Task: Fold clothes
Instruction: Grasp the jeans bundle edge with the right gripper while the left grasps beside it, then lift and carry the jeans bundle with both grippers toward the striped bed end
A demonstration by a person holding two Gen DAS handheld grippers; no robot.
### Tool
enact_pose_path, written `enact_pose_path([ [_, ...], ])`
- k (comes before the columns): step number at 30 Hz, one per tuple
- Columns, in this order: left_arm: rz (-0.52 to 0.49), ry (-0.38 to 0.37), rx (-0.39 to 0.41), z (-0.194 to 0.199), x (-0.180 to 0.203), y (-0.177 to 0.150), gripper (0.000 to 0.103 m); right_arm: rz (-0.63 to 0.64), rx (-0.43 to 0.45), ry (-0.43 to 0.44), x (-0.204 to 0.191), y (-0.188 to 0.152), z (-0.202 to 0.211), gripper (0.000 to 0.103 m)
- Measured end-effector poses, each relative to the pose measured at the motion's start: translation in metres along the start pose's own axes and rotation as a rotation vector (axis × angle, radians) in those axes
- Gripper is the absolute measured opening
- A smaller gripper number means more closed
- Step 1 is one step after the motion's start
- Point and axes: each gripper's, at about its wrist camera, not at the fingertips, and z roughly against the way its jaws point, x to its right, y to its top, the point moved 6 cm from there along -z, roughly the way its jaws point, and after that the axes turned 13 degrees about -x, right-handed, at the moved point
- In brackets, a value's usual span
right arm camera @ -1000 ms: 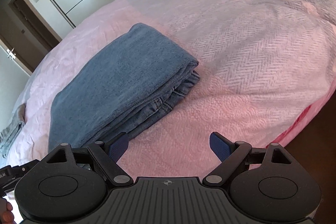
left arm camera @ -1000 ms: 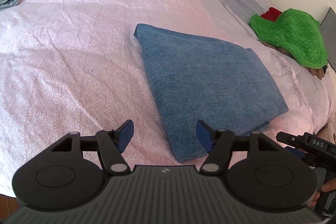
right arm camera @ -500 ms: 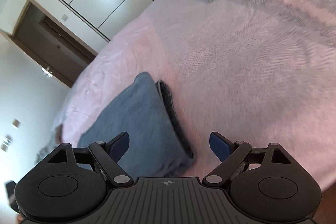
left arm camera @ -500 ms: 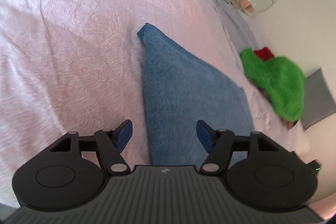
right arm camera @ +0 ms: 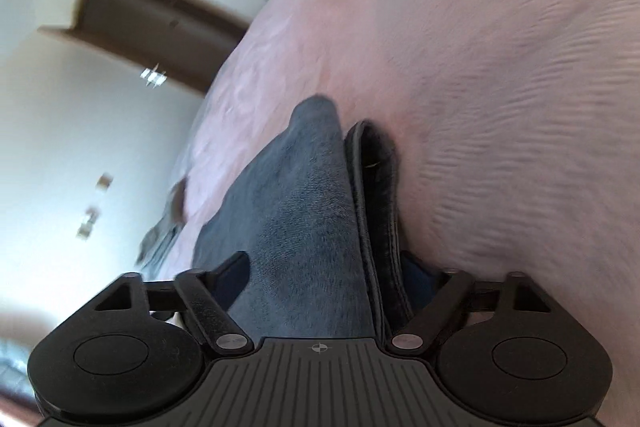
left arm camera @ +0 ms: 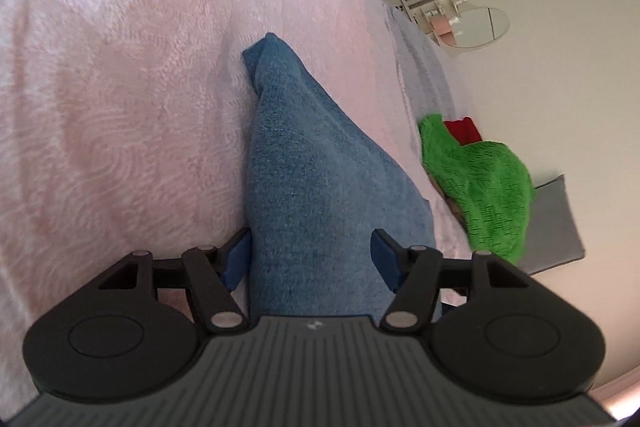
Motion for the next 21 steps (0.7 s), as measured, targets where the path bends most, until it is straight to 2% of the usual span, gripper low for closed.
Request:
enact_pose_path([
  [4, -0.010, -0.020, -0.024, -0.010, 0.000, 0.004, 0.059, -0.020, -0.065, 0.082, 0.013, 0.010, -0.010, 0.056],
  [7, -0.031, 0.016, -0.052, -0.019, 0.005, 0.003, 0.058, -0.063, -0.076, 0.098, 0.017, 0.012, -0.011, 0.051],
  [9, -0.010, 0.038, -0.075, -0.022, 0.009, 0.007, 0.049, -0.118, -0.078, 0.085, 0.015, 0.013, -0.010, 0.041],
  [10, 0.005, 0.048, -0.086, -0.023, 0.011, 0.009, 0.038, -0.139, -0.076, 0.074, 0.011, 0.014, -0.008, 0.038],
  [11, 0.021, 0.058, -0.097, -0.024, 0.013, 0.011, 0.031, -0.155, -0.073, 0.062, 0.005, 0.015, -0.005, 0.032],
  [13, 0.052, 0.077, -0.119, -0.026, 0.018, 0.015, 0.022, -0.188, -0.066, 0.036, -0.006, 0.018, 0.001, 0.028],
  [17, 0.059, 0.101, -0.121, -0.008, 0.041, 0.024, 0.018, -0.215, -0.065, 0.019, -0.043, 0.027, 0.015, 0.026],
  [21, 0.058, 0.113, -0.062, 0.042, 0.073, 0.034, 0.018, -0.219, -0.067, 0.050, -0.095, 0.032, 0.026, 0.025],
])
